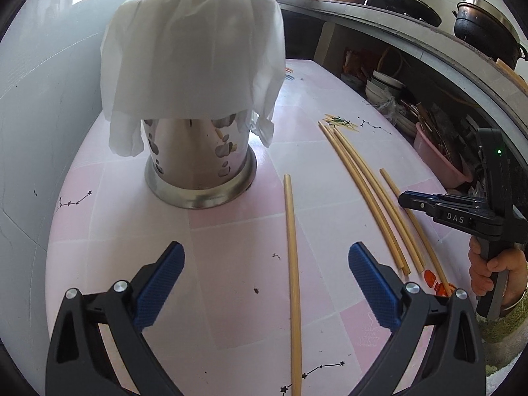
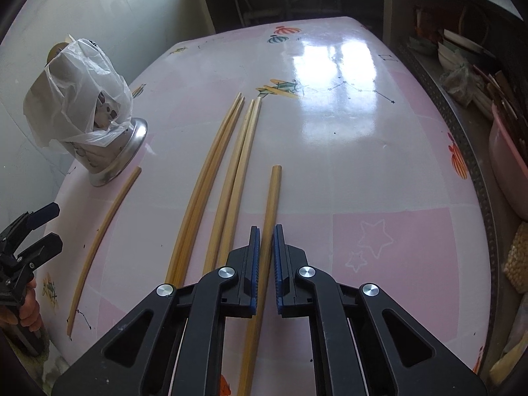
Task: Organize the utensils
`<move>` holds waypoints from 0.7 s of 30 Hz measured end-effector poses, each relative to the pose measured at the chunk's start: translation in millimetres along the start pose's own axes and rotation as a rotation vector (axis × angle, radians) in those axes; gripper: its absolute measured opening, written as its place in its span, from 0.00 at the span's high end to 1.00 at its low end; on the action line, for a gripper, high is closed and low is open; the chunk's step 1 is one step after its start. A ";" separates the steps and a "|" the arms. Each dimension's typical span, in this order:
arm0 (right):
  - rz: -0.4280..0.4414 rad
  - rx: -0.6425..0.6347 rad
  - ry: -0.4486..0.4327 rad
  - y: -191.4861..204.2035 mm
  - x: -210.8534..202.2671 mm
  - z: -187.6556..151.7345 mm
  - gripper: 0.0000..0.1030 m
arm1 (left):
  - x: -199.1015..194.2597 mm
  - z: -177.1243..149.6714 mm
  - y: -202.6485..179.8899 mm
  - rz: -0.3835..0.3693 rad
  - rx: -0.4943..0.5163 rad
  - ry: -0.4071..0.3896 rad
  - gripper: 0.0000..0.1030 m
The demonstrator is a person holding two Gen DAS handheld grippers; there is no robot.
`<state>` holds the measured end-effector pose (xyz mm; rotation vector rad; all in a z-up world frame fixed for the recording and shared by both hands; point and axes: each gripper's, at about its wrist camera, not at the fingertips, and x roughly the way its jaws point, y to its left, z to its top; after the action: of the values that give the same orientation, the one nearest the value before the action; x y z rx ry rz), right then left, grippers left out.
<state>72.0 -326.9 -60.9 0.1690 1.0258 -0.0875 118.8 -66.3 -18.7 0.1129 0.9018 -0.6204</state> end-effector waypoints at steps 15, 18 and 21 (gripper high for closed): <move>0.042 0.053 0.015 -7.7 -10.3 -14.6 0.95 | 26.2 -13.4 -30.8 0.083 0.139 0.092 0.58; 0.047 0.055 0.013 -7.2 -11.6 -16.9 0.95 | 30.2 -17.5 -33.7 0.113 0.158 0.104 0.72; 0.048 0.057 0.012 -6.7 -11.5 -17.1 0.95 | 29.7 -19.0 -34.1 0.122 0.156 0.109 0.86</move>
<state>50.7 -330.4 -60.4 0.2464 1.0313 -0.0728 100.5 -101.3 -47.8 0.3424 0.9433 -0.5745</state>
